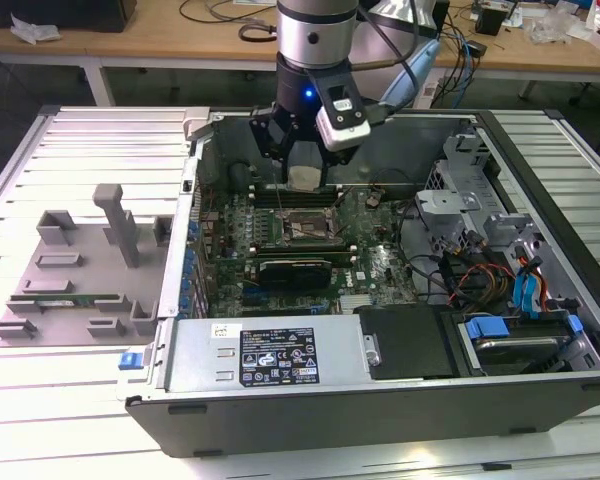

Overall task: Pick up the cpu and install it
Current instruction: 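Place the cpu into insertion slot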

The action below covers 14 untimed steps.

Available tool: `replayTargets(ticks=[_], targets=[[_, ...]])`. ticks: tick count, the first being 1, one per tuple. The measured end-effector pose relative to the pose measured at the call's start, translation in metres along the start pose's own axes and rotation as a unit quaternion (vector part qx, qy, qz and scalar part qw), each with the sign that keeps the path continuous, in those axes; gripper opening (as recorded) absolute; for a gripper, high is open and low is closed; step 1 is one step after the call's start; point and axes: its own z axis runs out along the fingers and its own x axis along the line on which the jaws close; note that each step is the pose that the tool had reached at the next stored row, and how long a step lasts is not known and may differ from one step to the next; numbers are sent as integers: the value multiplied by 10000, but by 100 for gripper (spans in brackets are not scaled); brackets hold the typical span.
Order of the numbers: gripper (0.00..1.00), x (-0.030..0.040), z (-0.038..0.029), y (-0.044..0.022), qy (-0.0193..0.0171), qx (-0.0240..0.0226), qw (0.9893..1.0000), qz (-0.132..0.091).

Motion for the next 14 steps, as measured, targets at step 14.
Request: replayTargets(ticks=[14], targets=[[55, 0, 0, 0, -57, 9, 9908, 1349]])
